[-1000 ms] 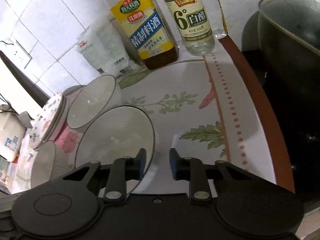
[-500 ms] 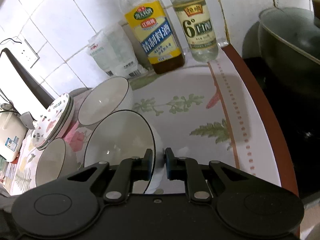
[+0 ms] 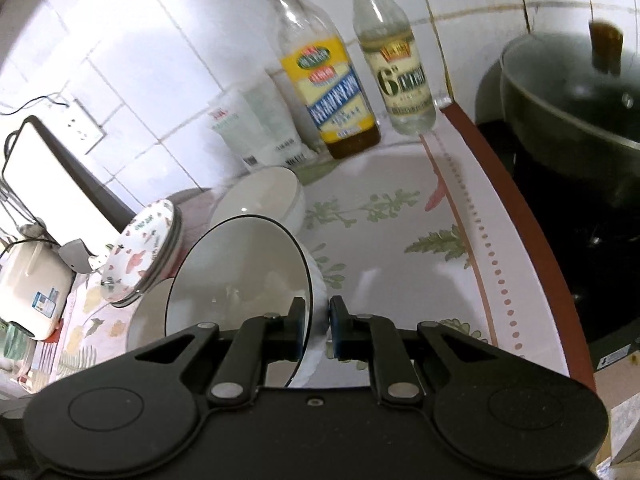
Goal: Organize plates and bowls
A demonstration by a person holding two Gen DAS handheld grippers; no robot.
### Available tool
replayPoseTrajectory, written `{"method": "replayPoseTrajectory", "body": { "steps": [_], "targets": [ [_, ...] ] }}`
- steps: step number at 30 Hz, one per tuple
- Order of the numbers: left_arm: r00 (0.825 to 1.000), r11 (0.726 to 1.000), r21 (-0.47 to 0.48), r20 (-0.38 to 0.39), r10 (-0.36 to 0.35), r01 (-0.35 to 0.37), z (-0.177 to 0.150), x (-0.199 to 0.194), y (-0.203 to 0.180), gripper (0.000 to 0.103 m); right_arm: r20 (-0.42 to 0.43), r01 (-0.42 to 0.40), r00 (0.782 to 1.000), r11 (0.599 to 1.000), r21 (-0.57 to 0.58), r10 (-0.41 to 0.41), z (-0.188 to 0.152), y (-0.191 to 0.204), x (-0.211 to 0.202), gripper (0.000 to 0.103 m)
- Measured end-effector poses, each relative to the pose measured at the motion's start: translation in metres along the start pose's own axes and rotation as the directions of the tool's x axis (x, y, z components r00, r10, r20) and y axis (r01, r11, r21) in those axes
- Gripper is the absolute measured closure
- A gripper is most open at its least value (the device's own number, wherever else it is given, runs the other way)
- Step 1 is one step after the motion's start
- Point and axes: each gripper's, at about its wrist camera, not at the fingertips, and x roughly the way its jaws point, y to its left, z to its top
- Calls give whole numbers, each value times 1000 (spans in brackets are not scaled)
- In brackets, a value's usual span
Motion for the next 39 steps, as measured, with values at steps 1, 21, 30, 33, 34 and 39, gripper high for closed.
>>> {"method": "replayPoseTrajectory", "body": {
  "steps": [1, 21, 30, 33, 34, 39],
  "targets": [
    [1000, 1000, -5, 0, -9, 9, -1, -5, 3, 87, 3, 8, 1000, 1000, -7, -8, -1, 6, -4, 86],
    [995, 997, -59, 94, -43, 48, -24, -94, 74, 87, 49, -4, 999, 993, -117, 10, -24, 108, -46, 86],
    [992, 992, -124, 124, 2, 14, -22, -91, 112, 87, 24, -31, 999, 988, -154, 35, -29, 137, -17, 86],
    [992, 991, -136, 126, 11, 6, -14, -84, 121, 87, 11, -44, 999, 984, -173, 46, -25, 144, -4, 86],
    [992, 991, -137, 123, 13, 4, -11, -81, 124, 87, 6, -49, 999, 983, -176, 50, -23, 145, 1, 86],
    [996, 990, -139, 89, 1, 11, 4, -58, 134, 87, 14, -9, 1000, 975, -222, 12, -20, 153, 26, 86]
  ]
}}
